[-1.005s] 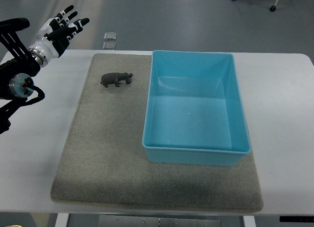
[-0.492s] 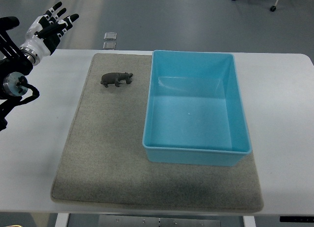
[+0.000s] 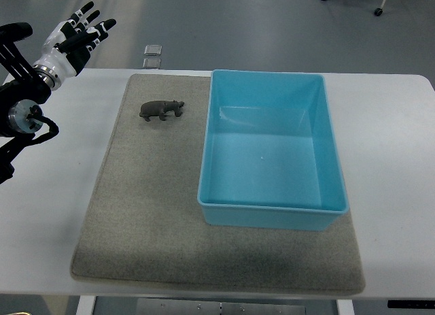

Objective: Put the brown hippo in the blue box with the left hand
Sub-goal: 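Reach the left hand forward over the brown hippo figurine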

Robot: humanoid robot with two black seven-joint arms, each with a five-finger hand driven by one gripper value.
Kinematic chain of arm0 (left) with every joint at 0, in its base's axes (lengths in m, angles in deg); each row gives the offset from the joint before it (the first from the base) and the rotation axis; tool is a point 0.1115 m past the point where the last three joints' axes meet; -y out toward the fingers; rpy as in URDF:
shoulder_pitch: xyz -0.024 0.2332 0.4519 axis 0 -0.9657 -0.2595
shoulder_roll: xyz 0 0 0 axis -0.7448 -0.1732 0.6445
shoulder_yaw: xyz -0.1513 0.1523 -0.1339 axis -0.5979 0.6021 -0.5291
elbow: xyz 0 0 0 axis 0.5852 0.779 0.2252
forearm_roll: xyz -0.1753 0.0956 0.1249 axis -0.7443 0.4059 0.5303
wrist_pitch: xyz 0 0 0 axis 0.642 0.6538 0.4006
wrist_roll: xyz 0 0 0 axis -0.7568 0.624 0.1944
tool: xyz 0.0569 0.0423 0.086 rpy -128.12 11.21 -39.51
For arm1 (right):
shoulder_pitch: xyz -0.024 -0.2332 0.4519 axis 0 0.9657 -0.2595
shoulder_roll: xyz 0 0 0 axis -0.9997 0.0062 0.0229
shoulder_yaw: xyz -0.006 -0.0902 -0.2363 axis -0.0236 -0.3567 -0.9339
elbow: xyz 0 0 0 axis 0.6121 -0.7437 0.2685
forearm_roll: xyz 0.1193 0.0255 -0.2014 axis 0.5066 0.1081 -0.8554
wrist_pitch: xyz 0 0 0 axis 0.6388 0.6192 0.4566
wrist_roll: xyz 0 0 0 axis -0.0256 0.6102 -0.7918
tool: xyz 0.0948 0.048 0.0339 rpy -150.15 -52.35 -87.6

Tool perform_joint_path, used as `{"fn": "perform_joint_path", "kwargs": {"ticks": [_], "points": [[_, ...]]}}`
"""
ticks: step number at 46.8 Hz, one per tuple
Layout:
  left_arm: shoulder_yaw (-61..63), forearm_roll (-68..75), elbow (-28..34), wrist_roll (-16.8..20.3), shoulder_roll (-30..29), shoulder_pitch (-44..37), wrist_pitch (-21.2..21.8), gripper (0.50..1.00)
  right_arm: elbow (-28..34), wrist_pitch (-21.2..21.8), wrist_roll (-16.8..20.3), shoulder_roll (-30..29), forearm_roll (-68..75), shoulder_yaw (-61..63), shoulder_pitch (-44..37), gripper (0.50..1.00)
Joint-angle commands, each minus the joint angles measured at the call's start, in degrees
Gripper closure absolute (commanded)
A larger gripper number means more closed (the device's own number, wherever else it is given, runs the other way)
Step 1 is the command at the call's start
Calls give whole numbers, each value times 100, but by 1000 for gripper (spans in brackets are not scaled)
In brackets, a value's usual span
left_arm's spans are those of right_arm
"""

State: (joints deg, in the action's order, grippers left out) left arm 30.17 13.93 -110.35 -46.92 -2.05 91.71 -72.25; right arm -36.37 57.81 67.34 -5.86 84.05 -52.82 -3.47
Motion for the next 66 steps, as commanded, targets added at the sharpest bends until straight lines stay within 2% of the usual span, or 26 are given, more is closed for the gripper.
{"fn": "perform_joint_path", "kwargs": {"ticks": [1, 11, 15, 25, 31, 38, 44, 52, 66], "points": [[10, 9, 0, 8, -5, 7, -34, 501, 0, 0, 0, 0, 0, 0, 0, 564], [37, 544, -8, 8, -5, -2, -34, 510, 0, 0, 0, 0, 0, 0, 0, 564], [28, 1203, -8, 25, 3, 7, -17, 516, 0, 0, 0, 0, 0, 0, 0, 564], [80, 3004, -17, 395, -40, 86, -8, 527, 0, 0, 0, 0, 0, 0, 0, 564], [80, 4340, -26, 404, -49, 95, 54, 529, 0, 0, 0, 0, 0, 0, 0, 564], [89, 5211, -17, 404, -76, 95, 45, 527, 0, 0, 0, 0, 0, 0, 0, 564], [89, 5406, 0, 360, -58, 121, 80, 504, 0, 0, 0, 0, 0, 0, 0, 564], [89, 5388, -35, 351, -32, 121, 98, 501, 0, 0, 0, 0, 0, 0, 0, 564], [510, 5704, -87, 368, -23, 306, 89, 521, 0, 0, 0, 0, 0, 0, 0, 564]]}}
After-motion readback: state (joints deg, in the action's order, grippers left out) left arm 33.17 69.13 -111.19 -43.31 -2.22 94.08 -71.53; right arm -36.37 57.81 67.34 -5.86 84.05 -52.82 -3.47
